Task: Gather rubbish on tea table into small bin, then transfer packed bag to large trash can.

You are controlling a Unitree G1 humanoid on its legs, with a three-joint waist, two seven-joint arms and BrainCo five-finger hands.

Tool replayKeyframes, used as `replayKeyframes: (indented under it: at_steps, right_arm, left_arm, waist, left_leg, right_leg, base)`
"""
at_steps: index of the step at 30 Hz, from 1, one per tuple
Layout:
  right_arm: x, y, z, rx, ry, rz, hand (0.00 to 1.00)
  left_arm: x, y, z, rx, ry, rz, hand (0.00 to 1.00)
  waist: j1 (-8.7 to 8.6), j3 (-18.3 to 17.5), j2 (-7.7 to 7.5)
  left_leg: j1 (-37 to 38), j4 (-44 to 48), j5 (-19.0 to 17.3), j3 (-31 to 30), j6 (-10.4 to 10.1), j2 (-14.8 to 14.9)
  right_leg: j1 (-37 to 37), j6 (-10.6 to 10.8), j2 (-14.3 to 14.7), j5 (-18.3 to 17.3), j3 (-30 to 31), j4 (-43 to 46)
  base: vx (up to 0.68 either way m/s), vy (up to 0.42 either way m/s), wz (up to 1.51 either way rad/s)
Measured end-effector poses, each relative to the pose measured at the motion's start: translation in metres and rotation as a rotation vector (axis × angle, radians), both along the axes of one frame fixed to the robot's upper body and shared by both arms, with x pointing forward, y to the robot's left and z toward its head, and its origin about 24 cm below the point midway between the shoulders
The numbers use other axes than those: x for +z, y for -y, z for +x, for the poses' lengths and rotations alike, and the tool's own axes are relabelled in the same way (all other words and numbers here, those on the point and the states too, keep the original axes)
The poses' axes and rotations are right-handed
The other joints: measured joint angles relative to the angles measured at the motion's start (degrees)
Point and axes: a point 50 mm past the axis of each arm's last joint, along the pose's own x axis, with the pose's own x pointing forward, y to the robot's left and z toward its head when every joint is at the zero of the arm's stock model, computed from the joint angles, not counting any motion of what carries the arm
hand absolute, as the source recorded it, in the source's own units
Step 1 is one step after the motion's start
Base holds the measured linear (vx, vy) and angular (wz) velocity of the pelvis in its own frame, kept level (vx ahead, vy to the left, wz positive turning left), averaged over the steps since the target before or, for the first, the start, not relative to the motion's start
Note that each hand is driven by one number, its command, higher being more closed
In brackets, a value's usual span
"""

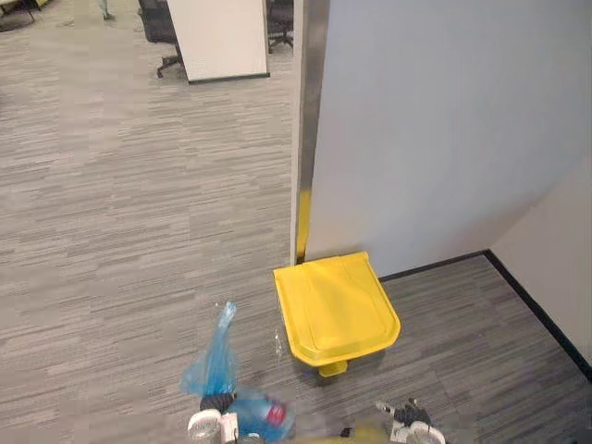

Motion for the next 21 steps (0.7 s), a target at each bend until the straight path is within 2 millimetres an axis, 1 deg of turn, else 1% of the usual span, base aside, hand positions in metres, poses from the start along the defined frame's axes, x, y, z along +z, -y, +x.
replayKeyframes:
  at_steps: [1,2,3,4,5,6,7,8,9,10,11,12,13,15,17,18,19,20,21]
  right_arm:
    - [0.000,-0.001,0.000,0.000,-0.001,0.002,0.00]
    - [0.000,-0.002,0.000,0.000,0.000,0.004,0.00]
    - [0.001,-0.005,0.005,0.001,0.015,0.011,0.00]
    - [0.001,-0.006,0.006,-0.004,0.017,0.011,0.00]
    - [0.001,-0.005,0.005,-0.009,0.013,0.010,0.00]
    - [0.001,-0.006,0.005,-0.007,0.009,0.012,0.00]
    - [0.002,-0.007,0.008,-0.003,0.015,0.012,0.00]
    - [0.004,-0.001,0.012,0.005,0.026,-0.013,0.00]
    - [0.005,0.001,0.013,0.007,0.030,-0.023,0.00]
    - [0.005,0.004,0.013,0.005,0.029,-0.029,0.00]
    - [0.005,0.005,0.012,0.002,0.025,-0.030,0.00]
    - [0.005,0.004,0.011,0.001,0.025,-0.030,0.00]
    - [0.005,0.004,0.011,0.001,0.022,-0.027,0.00]
    - [0.004,0.002,0.010,0.017,0.019,-0.027,0.00]
    - [0.004,0.000,0.011,0.039,0.019,-0.029,0.00]
    - [0.004,-0.001,0.011,0.047,0.015,-0.027,0.00]
    - [0.004,-0.001,0.011,0.048,0.015,-0.027,0.00]
    - [0.004,-0.004,0.013,0.072,0.017,-0.028,0.00]
    - [0.004,-0.005,0.014,0.080,0.018,-0.028,0.00]
  left_arm:
    - [0.001,-0.001,0.004,-0.002,0.009,0.002,1.00]
    - [0.001,-0.001,0.004,-0.003,0.010,0.003,1.00]
    - [0.002,-0.001,0.004,-0.003,0.010,0.004,1.00]
    - [0.002,0.000,0.006,-0.004,0.013,0.002,1.00]
    - [0.002,0.001,0.007,-0.004,0.017,-0.002,1.00]
    - [0.002,0.002,0.007,-0.004,0.020,-0.002,1.00]
    - [0.003,0.003,0.010,-0.006,0.026,-0.004,1.00]
    - [0.003,0.011,0.012,-0.010,0.030,-0.024,1.00]
    - [0.003,0.015,0.013,-0.010,0.030,-0.034,1.00]
    - [0.003,0.017,0.014,-0.016,0.032,-0.037,1.00]
    - [0.003,0.019,0.014,-0.026,0.032,-0.038,1.00]
    - [0.003,0.020,0.014,-0.030,0.032,-0.039,1.00]
    - [0.002,0.024,0.014,-0.030,0.031,-0.048,1.00]
    - [0.003,0.030,0.017,-0.037,0.040,-0.067,1.00]
    - [0.003,0.032,0.018,-0.038,0.044,-0.072,1.00]
    - [0.003,0.032,0.018,-0.036,0.042,-0.073,1.00]
    - [0.003,0.032,0.018,-0.037,0.043,-0.072,1.00]
    - [0.004,0.026,0.018,-0.037,0.043,-0.057,1.00]
    - [0.004,0.025,0.018,-0.036,0.043,-0.053,1.00]
  waist:
    - [0.42,0.38,-0.41]
    - [0.49,0.49,-0.44]
    - [0.48,0.62,-0.47]
    - [0.49,0.71,-0.66]
    - [0.49,0.66,-0.85]
    - [0.65,0.49,-1.10]
    - [1.04,0.63,-1.45]
    - [1.20,1.82,1.15]
    - [1.06,1.96,2.00]
    - [1.02,2.01,2.41]
    - [1.15,1.91,2.88]
    - [1.14,1.92,2.85]
    - [1.14,2.01,2.70]
    - [1.24,1.89,2.37]
    - [1.24,1.78,2.13]
    - [1.24,1.57,1.64]
    - [1.24,1.50,1.52]
    - [1.29,1.22,1.15]
    - [1.38,1.07,0.95]
  left_leg:
    - [-0.09,1.06,-0.70,-0.90,-0.32,0.76]
    - [-0.10,1.38,-0.84,-1.27,-0.54,1.02]
    - [-0.50,2.67,-1.69,-1.93,-0.86,1.36]
    - [-0.64,4.24,-2.69,-2.01,-1.13,1.36]
    - [-0.62,6.87,-5.00,-2.59,-1.97,1.11]
    - [-0.60,7.78,-6.16,-2.90,-2.54,0.82]
    - [-0.41,9.26,-7.53,-3.15,-3.75,0.96]
    - [0.20,10.22,-8.90,-3.48,-4.67,2.74]
    - [0.31,10.18,-9.10,-3.57,-5.00,3.73]
    - [0.89,9.90,-9.15,-3.74,-4.99,4.45]
    - [1.66,9.65,-9.16,-3.86,-4.93,5.35]
    - [1.93,9.62,-9.13,-3.87,-4.92,5.52]
    - [2.86,9.41,-9.02,-3.83,-4.77,5.76]
    - [3.63,8.74,-8.82,-3.49,-4.89,5.72]
    - [3.03,8.75,-8.66,-3.39,-5.17,5.43]
    - [2.56,8.69,-8.65,-3.35,-5.19,4.88]
    - [2.30,8.67,-8.65,-3.36,-5.19,4.73]
    - [1.20,8.64,-8.69,-3.50,-5.23,4.36]
    - [0.79,8.66,-8.70,-3.54,-5.23,4.24]
  right_leg:
    - [-1.96,-0.14,0.01,0.30,-1.75,-4.05]
    - [-2.48,0.09,0.11,1.23,-2.62,-7.53]
    - [-2.54,0.63,0.17,3.60,-3.91,-16.39]
    - [-2.64,0.61,0.15,4.24,-3.96,-20.51]
    - [-1.84,0.84,-0.11,3.71,-3.64,-20.29]
    - [-1.27,1.49,-0.33,1.91,-3.45,-20.29]
    - [-0.52,2.63,-0.38,0.14,-2.93,-20.60]
    - [-0.27,2.92,1.50,-0.93,-3.53,-19.10]
    - [-0.27,2.75,2.31,-0.94,-3.90,-18.78]
    - [-0.21,2.36,2.86,-1.24,-4.47,-18.05]
    - [0.26,1.90,3.61,-2.74,-5.20,-17.27]
    - [0.48,1.84,3.80,-3.36,-5.45,-16.90]
    - [1.25,2.37,3.83,-4.48,-6.23,-15.90]
    - [1.55,2.01,3.45,-5.01,-6.66,-14.99]
    - [1.40,1.57,3.09,-4.63,-6.81,-15.51]
    - [1.05,1.50,2.56,-4.25,-6.88,-15.82]
    - [1.00,1.39,2.38,-4.15,-6.93,-16.05]
    - [0.67,1.13,1.98,-3.08,-7.05,-17.44]
    - [0.33,1.07,1.80,-2.71,-7.04,-17.65]
  base:
    - [0.11,0.005,0.62]
    - [0.12,-0.031,0.48]
    - [0.15,-0.088,0.37]
    - [0.23,-0.168,0.49]
    - [0.24,-0.194,0.32]
    - [0.31,-0.253,0.20]
    - [0.33,-0.238,-0.05]
    - [0.38,-0.240,-0.05]
    - [0.30,-0.156,0.01]
    - [0.29,-0.135,0.06]
    - [0.22,-0.095,0.04]
    - [0.23,-0.090,0.03]
    - [0.19,-0.053,0.08]
    - [0.13,-0.015,0.05]
    - [-0.01,0.027,0.02]
    - [-0.04,0.050,0.05]
    - [-0.11,0.074,0.10]
    - [-0.12,0.052,0.09]
    - [-0.16,0.054,0.12]
